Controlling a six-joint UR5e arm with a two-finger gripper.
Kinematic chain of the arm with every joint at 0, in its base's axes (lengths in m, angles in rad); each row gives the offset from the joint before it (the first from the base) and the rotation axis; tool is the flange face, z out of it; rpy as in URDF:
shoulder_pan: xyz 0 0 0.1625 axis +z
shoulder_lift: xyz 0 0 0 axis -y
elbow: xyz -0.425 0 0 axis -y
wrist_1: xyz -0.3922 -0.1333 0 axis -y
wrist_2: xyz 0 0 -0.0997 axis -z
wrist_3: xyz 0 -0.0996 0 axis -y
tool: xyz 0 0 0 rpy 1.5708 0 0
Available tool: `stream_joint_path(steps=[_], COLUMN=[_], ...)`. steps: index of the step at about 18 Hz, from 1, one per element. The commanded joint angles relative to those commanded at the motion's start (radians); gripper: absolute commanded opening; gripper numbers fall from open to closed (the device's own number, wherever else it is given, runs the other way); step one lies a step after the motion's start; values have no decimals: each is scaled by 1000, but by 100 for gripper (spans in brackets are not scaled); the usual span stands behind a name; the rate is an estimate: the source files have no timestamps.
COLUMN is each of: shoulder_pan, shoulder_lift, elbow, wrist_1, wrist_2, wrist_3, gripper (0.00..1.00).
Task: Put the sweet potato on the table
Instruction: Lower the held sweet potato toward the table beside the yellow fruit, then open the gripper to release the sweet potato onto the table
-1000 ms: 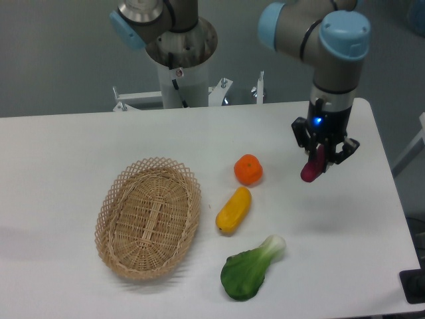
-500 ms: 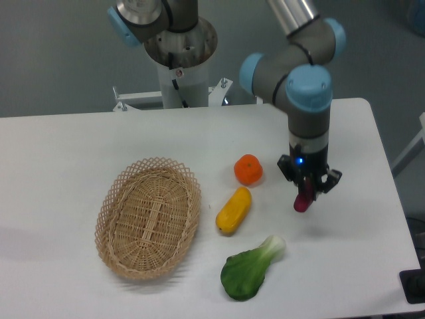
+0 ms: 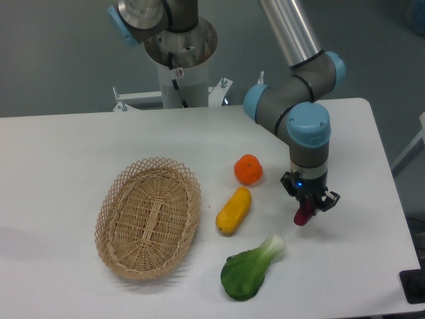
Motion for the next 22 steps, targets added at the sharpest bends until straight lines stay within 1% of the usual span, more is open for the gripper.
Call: stream_joint_path(steps=[5,8,9,10,12,13,15,19,22], shoulder_pan=[-2,-3,-3,-2,-3,-3,-2,2,5], shoulder_lift=[-11,-14,-12,-11,-6,-2,17,64,101], elbow=[-2,-14,-8,-6,-6,0,-5,14,64], wrist_1=[2,0,0,0,0,-2,-5,-6,-23], wrist_2=[0,0,0,-2,-2,0,-2,2,-5], wrist_3=[9,9,11,11,2,0,-1,-3,-20], gripper=[26,27,28,38,80,91,100,100,100])
